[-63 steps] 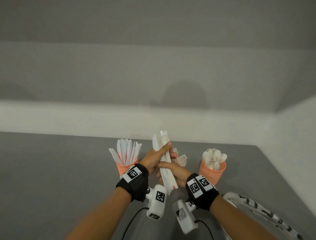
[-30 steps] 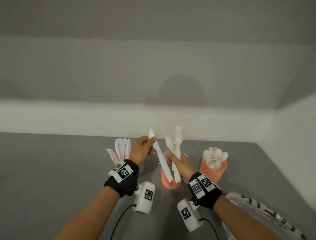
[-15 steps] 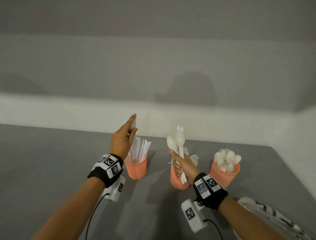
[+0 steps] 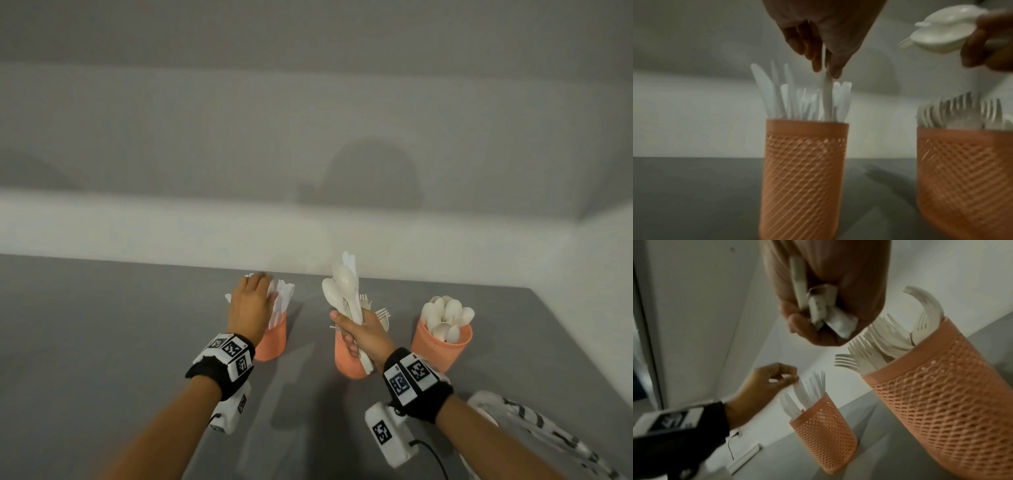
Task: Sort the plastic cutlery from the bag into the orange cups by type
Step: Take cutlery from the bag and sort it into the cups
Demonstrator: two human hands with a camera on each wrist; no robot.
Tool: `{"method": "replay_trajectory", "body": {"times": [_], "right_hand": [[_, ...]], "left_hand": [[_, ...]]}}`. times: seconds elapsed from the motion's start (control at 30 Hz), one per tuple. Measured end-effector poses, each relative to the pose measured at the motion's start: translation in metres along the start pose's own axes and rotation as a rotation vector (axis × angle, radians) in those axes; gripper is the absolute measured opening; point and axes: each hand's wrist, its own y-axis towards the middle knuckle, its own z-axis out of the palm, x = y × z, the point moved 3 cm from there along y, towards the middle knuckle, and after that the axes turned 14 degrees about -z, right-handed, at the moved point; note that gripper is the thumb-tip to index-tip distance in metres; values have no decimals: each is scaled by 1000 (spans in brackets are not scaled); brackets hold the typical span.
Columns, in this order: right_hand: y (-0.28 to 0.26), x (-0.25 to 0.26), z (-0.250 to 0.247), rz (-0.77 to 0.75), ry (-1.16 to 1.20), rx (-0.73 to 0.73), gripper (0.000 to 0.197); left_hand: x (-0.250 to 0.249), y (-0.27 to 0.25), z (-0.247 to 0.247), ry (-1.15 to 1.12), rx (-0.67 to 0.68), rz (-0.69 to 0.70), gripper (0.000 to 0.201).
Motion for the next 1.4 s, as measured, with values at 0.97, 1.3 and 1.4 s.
{"method": "replay_trajectory", "body": {"times": [0.97,1.3,1.4], "right_hand": [[-18,14,5,175,224,66,19],[-16,12,-2,188,265,90,33],[-16,10,-3,188,322,70,35]], "left_hand": [[-102,-19,6,-1173,724,-576,30],[-94,1,1,-979,590,-528,15],[-94,2,-1,-1026,618,-582,15]]}}
